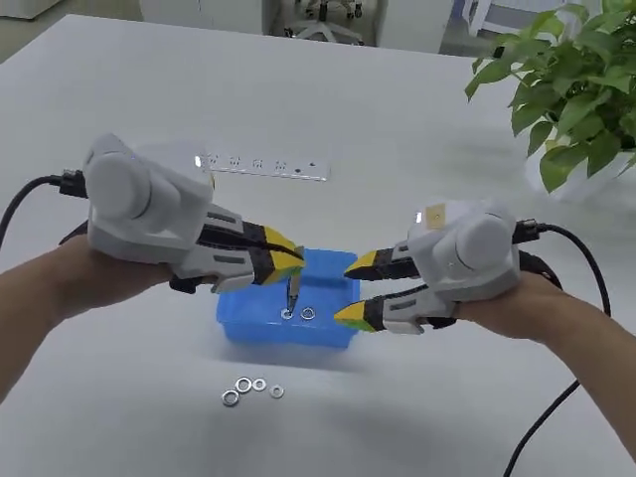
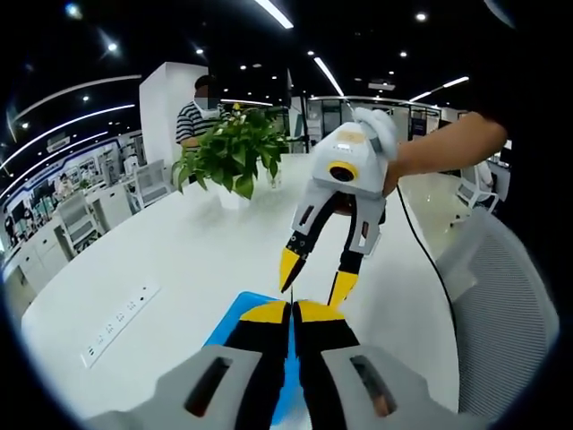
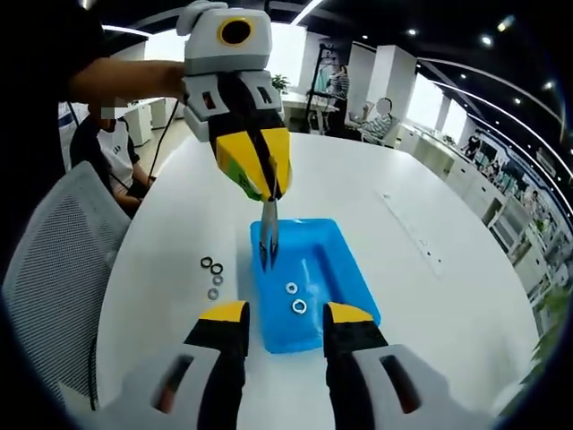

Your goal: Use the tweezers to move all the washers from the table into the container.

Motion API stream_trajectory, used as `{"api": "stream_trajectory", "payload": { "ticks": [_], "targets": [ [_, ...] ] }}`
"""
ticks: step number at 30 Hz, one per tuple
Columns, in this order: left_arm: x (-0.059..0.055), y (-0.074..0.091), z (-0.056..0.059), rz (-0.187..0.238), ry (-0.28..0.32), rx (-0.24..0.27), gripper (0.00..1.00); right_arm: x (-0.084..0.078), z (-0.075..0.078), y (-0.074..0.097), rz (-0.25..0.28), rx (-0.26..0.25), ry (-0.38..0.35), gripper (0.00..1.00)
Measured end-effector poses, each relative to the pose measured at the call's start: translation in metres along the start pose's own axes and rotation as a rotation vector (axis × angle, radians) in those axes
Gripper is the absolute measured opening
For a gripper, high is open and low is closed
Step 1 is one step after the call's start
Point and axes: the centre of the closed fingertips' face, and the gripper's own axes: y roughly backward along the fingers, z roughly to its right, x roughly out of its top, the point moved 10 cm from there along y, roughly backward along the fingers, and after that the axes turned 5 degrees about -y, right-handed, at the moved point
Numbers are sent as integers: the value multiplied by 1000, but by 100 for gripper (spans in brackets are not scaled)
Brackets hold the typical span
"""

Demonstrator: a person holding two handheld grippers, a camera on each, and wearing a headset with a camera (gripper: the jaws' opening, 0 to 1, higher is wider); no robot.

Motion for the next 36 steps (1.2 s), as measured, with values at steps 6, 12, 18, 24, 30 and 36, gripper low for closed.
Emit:
{"api": "stream_trajectory", "payload": {
  "ticks": [6, 12, 18, 24, 30, 36],
  "targets": [
    [3, 4, 9, -2, 2, -6, 5, -10, -9, 14, 15, -34, -35, 39],
    [4, 7, 16, 3, 9, -7, 5, -16, -17, 24, 26, -62, -63, 45],
    [5, 10, 22, 10, 19, -13, 5, -19, -24, 30, 41, -75, -85, 51],
    [2, 12, 30, 12, 21, -21, 6, -22, -31, 32, 46, -80, -99, 57],
    [-3, 11, 38, 7, 20, -35, 6, -25, -39, 33, 58, -72, -114, 66],
    [-10, 8, 46, 6, 23, -47, 6, -30, -46, 33, 57, -73, -124, 74]
  ]
}}
